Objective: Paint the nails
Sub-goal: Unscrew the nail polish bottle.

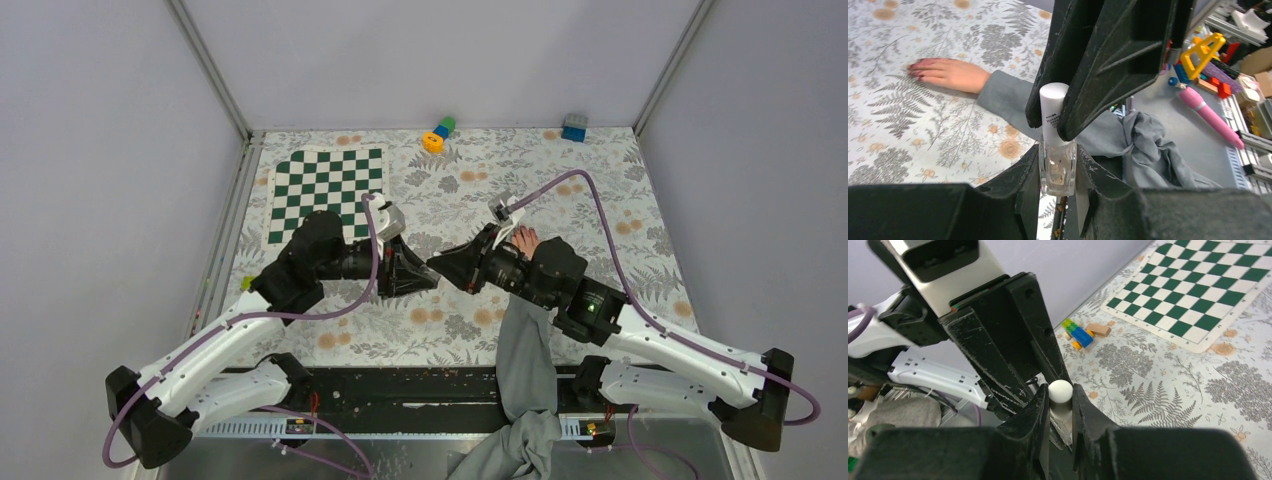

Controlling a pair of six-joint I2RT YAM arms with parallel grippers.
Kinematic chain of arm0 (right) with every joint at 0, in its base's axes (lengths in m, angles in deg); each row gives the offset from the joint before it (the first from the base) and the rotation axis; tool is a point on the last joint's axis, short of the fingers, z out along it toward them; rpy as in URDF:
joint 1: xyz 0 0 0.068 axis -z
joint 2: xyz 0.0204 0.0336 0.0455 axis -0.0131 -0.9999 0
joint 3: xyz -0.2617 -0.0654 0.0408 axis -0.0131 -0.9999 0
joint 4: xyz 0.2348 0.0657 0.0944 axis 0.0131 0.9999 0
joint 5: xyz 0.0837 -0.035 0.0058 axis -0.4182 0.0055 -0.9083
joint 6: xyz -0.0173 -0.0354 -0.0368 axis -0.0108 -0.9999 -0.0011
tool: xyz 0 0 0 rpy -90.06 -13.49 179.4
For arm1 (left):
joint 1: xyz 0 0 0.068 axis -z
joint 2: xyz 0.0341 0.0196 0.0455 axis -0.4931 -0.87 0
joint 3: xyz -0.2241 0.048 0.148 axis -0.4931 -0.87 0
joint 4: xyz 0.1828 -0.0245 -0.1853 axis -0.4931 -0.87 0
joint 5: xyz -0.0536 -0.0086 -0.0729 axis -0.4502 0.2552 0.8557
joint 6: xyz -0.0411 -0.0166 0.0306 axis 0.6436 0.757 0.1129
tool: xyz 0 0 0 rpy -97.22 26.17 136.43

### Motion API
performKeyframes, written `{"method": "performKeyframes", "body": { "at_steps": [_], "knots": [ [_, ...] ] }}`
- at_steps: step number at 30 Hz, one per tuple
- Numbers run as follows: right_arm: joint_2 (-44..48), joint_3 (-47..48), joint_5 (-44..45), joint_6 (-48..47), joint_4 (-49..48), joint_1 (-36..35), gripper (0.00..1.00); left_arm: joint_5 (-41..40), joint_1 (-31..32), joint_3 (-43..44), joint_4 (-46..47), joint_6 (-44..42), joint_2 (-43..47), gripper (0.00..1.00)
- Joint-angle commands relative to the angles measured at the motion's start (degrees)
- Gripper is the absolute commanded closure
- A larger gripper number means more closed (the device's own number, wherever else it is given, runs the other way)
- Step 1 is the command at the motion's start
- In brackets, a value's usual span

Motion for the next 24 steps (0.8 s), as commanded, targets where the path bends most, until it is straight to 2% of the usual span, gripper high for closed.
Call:
{"method": "performKeyframes", "body": {
  "at_steps": [1,9,15,19,24],
  "knots": [
    [0.02,0.29,-12.63,-1.01,-8.47,-0.65,1.00,12.61,1.19,0.91,10.87,1.33,0.14,1.00],
    [0.32,-0.27,-26.92,-1.93,-14.70,-0.63,1.00,18.61,1.23,0.27,14.82,3.78,0.59,1.00],
    [-1.16,0.20,-33.83,-0.36,-17.79,-0.63,1.00,20.23,1.21,0.27,15.77,4.57,0.23,1.00],
    [-1.44,0.06,-35.19,0.22,-18.93,-0.66,1.00,20.16,1.18,0.20,15.90,4.59,0.25,1.00],
    [-0.55,-0.11,-31.63,-0.72,-16.92,-0.62,1.00,19.79,1.18,0.23,15.67,4.50,0.18,1.00]
  ]
}}
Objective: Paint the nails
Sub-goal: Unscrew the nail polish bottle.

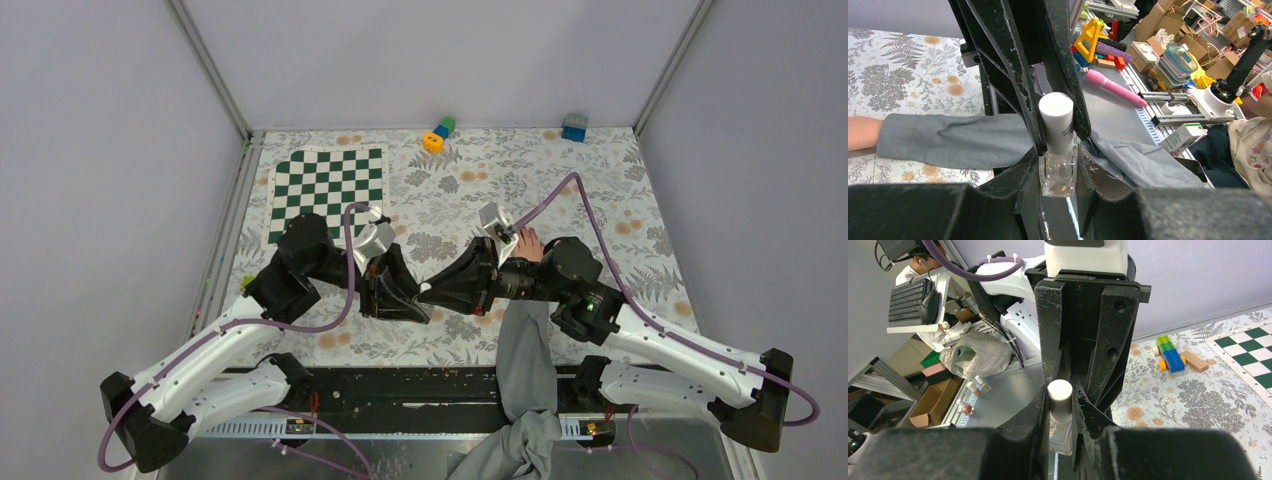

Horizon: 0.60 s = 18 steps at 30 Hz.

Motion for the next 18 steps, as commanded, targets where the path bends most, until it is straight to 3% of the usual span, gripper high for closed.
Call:
{"method": "performKeyframes", "body": {
  "at_steps": [1,4,7,10,14,18],
  "knots": [
    [-0.27,0.19,-0.73,3.04,-2.98,-1.23,1.00,-4.62,0.43,0.25,6.11,-2.99,-1.32,1.00],
    [0.96,-0.79,2.14,2.41,-2.17,-1.25,0.99,-5.37,0.41,0.31,5.56,-3.44,-1.12,1.00],
    [2.65,-2.12,5.31,2.27,-2.11,-1.23,0.90,-6.83,0.44,0.47,4.39,-4.29,-0.84,1.00],
    [4.94,-3.19,9.05,1.67,-1.18,-1.21,0.86,-9.43,0.36,0.80,2.54,-5.73,-0.48,1.00],
    [7.08,-3.49,18.89,1.16,3.76,-1.23,0.48,-17.12,0.35,1.38,-1.63,-8.51,-0.02,1.00],
    [7.60,-2.15,32.10,2.51,10.92,-1.25,0.40,-25.49,0.52,2.36,-6.21,-10.39,-0.10,1.00]
  ]
}}
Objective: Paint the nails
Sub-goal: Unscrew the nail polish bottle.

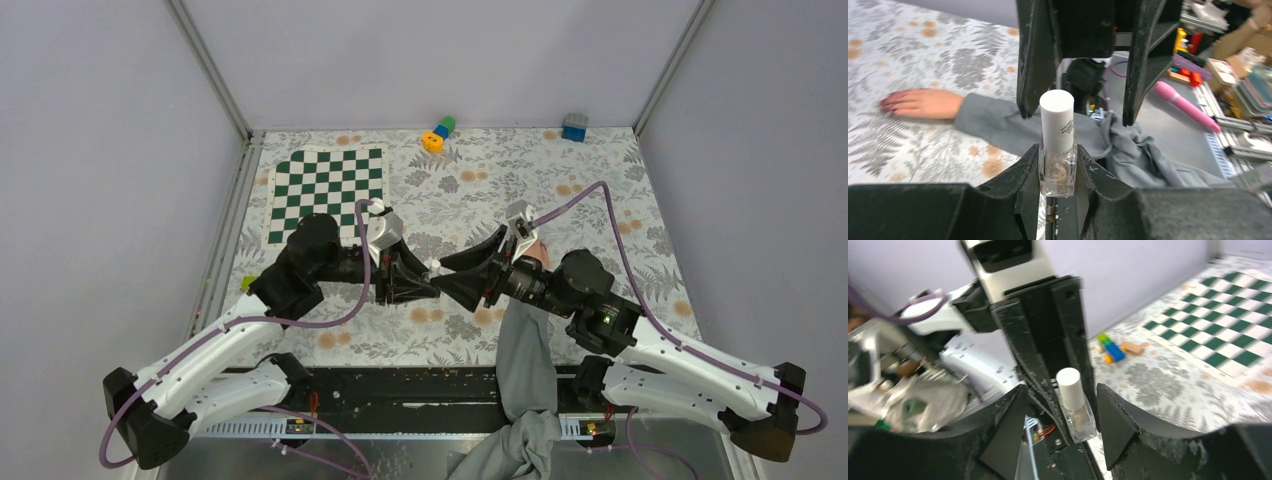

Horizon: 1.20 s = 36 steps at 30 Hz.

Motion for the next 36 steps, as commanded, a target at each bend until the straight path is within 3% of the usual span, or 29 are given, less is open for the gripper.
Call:
{"method": "performKeyframes", "body": {
  "at_steps": [1,4,9,14,36],
  "knots": [
    [0.86,1.86,17.59,2.22,7.02,-0.43,0.39,-13.51,-0.01,2.50,-3.32,-4.44,0.24,1.00],
    [0.06,2.12,22.36,5.35,8.07,-0.48,0.40,-19.32,0.00,3.12,-5.62,-5.06,0.04,1.00],
    [-2.44,4.35,25.24,8.67,10.11,-0.56,0.52,-24.15,-0.08,3.97,-7.99,-4.97,-0.77,1.00],
    [-4.46,6.53,27.72,9.17,11.41,-1.21,0.53,-26.59,-0.01,4.39,-9.26,-4.71,-1.37,1.00],
    [-16.39,15.47,30.75,10.79,17.79,-2.06,0.57,-26.69,0.05,4.71,-9.80,-4.17,-2.49,1.00]
  ]
}}
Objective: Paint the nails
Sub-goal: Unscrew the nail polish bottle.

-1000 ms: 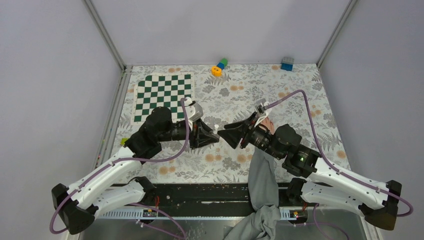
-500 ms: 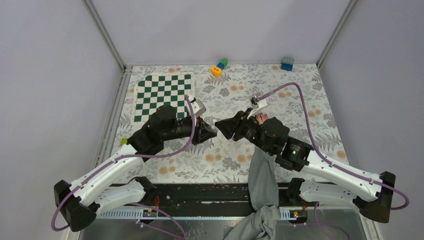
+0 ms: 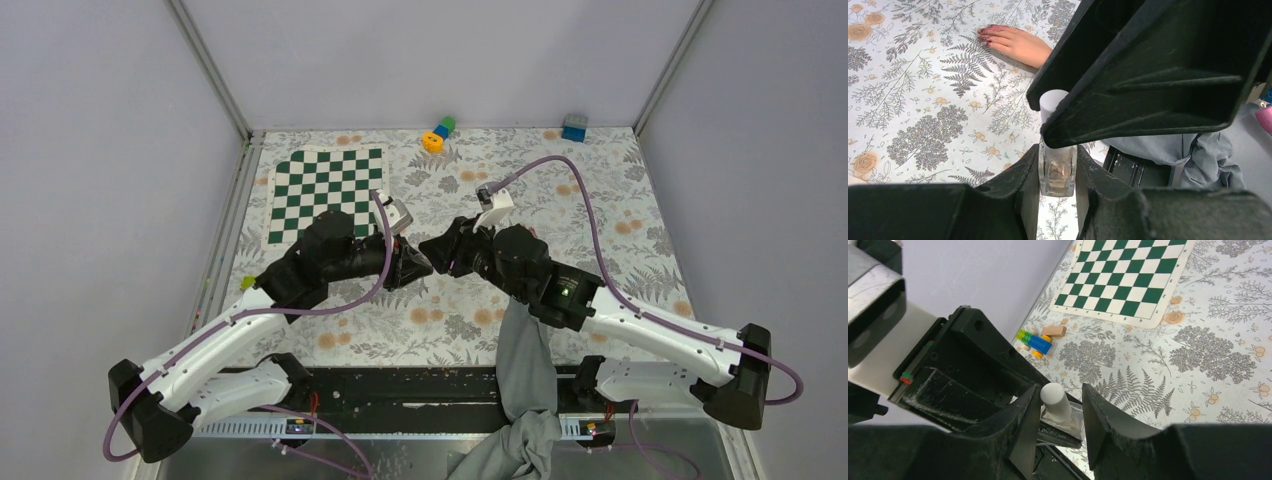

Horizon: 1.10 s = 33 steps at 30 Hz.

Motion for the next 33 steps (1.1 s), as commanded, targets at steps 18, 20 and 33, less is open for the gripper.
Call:
{"method": "performKeyframes", "body": {
  "at_steps": [18,20,33],
  "knots": [
    [2.42,-1.49,3.35,-3.23,-4.50,-0.60,1.00,2.34,-0.03,3.55,2.79,-0.32,1.99,1.00],
    [3.40,-2.72,1.07,-4.32,-6.74,-0.60,1.00,4.39,-0.03,3.00,4.16,-0.02,2.55,1.00],
    [9.00,-7.76,-13.37,-11.01,-16.06,-0.58,1.00,18.23,-0.52,0.98,11.89,2.53,4.12,1.00]
  ]
}}
